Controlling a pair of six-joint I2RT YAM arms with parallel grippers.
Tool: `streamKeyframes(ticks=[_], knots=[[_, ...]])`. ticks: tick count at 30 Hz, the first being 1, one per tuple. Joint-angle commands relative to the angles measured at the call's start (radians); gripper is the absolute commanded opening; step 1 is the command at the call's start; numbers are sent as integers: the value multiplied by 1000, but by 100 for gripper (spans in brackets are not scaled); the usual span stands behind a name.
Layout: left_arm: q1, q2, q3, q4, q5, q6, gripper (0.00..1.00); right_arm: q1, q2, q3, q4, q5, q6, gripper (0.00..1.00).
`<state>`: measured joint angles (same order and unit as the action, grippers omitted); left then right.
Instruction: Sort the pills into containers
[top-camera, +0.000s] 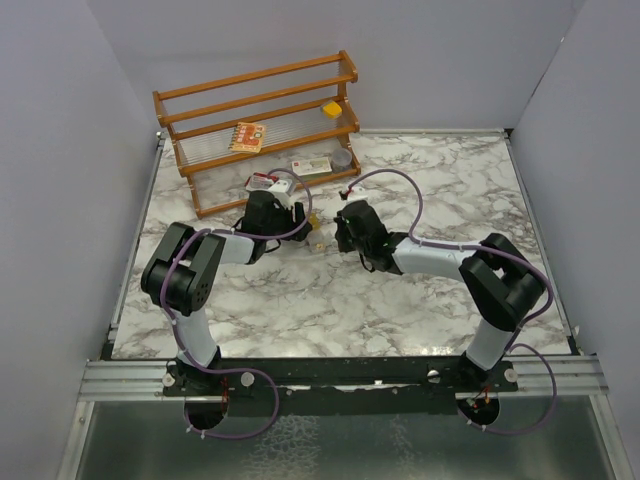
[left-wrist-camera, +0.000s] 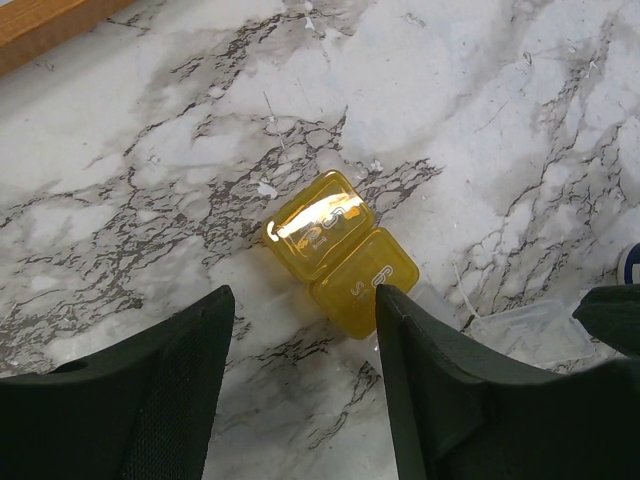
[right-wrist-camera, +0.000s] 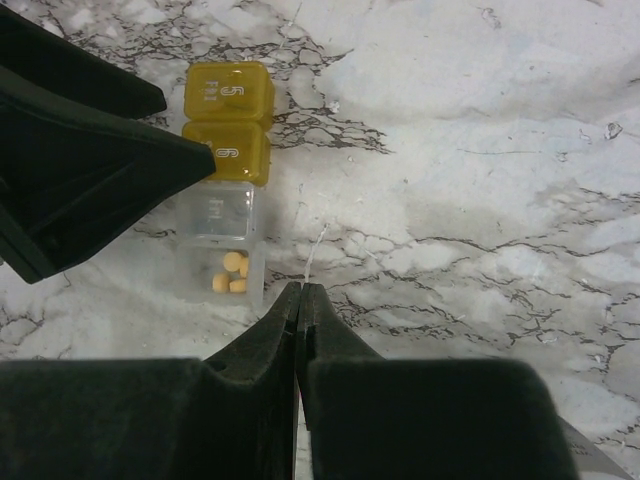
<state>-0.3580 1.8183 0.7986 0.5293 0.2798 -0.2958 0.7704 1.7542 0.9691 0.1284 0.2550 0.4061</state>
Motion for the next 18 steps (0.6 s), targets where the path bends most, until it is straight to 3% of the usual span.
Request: streamKeyframes(ticks=[1,18], knots=[[-13,25,19,-40,-35,26,59,-5,3,0,41,-57,18,1],[-25,31,29,-57,-47,29,56,-5,28,0,133,-171,10,1]])
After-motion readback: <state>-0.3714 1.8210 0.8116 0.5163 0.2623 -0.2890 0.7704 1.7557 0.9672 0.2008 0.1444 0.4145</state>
